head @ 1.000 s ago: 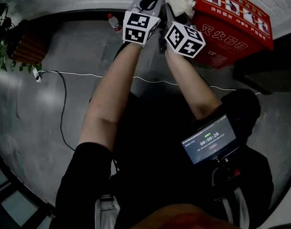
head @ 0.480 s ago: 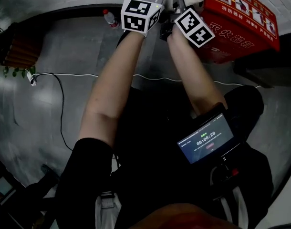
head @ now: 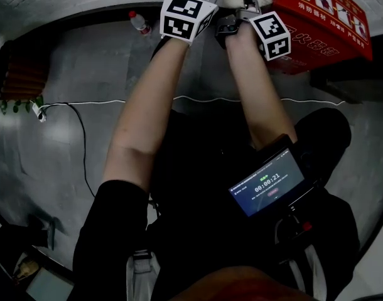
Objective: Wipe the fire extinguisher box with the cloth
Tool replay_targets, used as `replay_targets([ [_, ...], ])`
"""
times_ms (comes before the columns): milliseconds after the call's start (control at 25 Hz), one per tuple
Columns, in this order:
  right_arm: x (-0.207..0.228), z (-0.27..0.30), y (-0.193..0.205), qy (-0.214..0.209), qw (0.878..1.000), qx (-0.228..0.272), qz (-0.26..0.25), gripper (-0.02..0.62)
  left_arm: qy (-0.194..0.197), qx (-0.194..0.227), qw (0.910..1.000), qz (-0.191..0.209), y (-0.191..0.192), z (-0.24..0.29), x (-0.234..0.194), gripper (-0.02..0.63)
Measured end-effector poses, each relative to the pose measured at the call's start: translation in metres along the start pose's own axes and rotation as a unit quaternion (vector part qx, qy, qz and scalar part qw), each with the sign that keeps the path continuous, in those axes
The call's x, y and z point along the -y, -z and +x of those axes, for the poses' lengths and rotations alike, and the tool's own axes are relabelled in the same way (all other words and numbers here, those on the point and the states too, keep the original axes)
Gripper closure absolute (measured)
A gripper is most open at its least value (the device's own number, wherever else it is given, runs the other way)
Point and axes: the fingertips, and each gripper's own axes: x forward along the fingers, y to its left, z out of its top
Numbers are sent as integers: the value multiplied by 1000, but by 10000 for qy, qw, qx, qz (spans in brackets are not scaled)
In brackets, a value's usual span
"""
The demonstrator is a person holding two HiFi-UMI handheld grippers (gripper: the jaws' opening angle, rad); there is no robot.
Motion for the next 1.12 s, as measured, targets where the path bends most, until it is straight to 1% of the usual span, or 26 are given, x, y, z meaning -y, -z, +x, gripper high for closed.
replay_targets([
  [240, 17, 4, -6, 119, 9986, 184, 491, 500, 104, -2, 9994, -322, 12, 8, -2, 603],
  [480, 26, 4, -7, 209, 9953, 219, 922, 499, 300, -89, 9987, -395, 20, 19, 5, 603],
  [680, 41, 3, 3, 361, 9911, 206, 1267, 499, 288, -94, 9982, -521, 21, 17, 3, 603],
  [880, 69, -1, 13, 566, 9851, 287, 1597, 499, 332, -285, 9982, -400, 36, 12, 8, 603],
  [1120, 113, -11, 39, 906, 9782, 283, 1845, 499, 263, -685, 9955, -606, 75, 17, 12, 603],
])
